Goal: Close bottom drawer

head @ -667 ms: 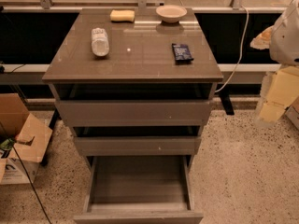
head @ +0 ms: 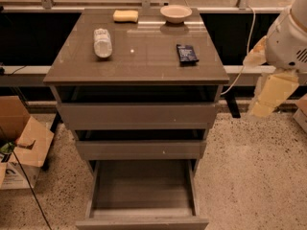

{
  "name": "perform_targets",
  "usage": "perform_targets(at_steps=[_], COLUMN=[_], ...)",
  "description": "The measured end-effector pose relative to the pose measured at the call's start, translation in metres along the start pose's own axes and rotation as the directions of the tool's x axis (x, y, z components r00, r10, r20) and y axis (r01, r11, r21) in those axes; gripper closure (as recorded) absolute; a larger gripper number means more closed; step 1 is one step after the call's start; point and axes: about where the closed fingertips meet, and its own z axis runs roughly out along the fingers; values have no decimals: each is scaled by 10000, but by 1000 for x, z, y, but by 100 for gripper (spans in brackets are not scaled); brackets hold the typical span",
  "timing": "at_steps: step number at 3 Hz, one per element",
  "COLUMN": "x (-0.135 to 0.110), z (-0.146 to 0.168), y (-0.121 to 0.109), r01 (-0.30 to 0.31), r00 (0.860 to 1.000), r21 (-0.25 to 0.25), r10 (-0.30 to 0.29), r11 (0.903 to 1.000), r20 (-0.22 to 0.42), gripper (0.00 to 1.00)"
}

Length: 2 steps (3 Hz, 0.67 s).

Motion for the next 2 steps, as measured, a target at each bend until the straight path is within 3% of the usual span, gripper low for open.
perform_targets(at_steps=[1,2], x=[3,21], z=[30,68], y=[10,34], r01=[385,333], r00=[9993,9994], r21=[-458,-831], r10=[-387,-334], r11=[9982,9960], r20=[-17,7], gripper=[49,72])
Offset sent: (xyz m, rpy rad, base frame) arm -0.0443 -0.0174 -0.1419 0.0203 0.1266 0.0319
